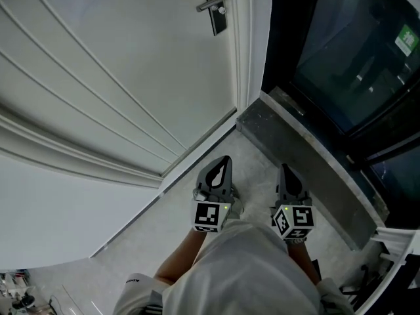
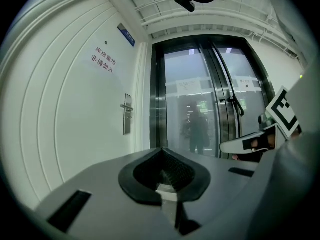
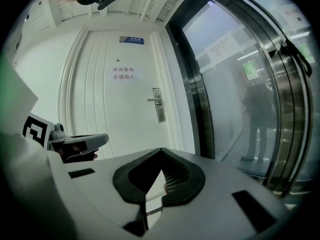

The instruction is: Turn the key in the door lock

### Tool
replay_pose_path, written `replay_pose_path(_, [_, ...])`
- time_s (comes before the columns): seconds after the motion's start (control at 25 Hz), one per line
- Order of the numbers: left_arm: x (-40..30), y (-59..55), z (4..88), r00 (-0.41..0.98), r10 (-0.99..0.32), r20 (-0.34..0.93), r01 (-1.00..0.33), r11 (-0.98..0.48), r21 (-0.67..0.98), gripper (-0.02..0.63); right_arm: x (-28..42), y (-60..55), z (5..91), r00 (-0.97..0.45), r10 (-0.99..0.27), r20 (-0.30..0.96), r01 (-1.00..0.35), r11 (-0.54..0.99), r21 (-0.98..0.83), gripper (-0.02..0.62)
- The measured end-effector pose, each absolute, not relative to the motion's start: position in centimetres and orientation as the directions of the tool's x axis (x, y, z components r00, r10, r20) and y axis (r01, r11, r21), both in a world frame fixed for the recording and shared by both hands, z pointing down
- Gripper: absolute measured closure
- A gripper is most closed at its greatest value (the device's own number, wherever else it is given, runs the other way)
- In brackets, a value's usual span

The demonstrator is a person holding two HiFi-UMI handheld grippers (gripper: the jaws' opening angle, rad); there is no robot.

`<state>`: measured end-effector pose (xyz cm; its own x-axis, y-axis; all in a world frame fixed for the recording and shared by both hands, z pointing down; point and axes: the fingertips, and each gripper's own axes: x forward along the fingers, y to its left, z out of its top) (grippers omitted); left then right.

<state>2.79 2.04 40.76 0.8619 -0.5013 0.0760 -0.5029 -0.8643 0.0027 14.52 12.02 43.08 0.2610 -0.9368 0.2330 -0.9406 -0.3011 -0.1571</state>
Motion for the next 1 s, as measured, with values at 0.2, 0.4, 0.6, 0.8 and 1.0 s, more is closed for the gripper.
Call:
replay_pose_path(0.2, [5.3,-1.8,40.6,0.868,-0.491,0.072,-0.492,-0.871,-0.002,0.598,15.9,8.3,42.9,0.254,-0.941,0.224,-0.94,-0.295,-0.169,0.606])
replay_pose_path(0.4, [7.6,-4.9,39.7,0.88,-0.473,0.053,-0.473,-0.881,0.0,0.598,18.5,4.7,42.6,0.283,-0.936,0.208,-0.929,-0.321,-0.185,0.606])
replay_pose_path(0.6, [8.4,-8.8,39.2,0.873,-0.486,0.043,-0.485,-0.874,-0.025,0.597,19.6,0.2,41.4,0.268,-0.947,0.176,-0.938,-0.299,-0.175,0.606])
replay_pose_path(0.8, [8.3,-11.8,38.5,0.853,-0.521,0.033,-0.52,-0.854,-0.025,0.598,19.2,-3.0,41.5,0.224,-0.96,0.17,-0.952,-0.253,-0.175,0.606])
replay_pose_path(1.0, [8.0,-13.7,39.4,0.829,-0.557,0.055,-0.557,-0.83,-0.016,0.598,19.3,-5.5,42.5,0.182,-0.966,0.185,-0.962,-0.213,-0.171,0.606])
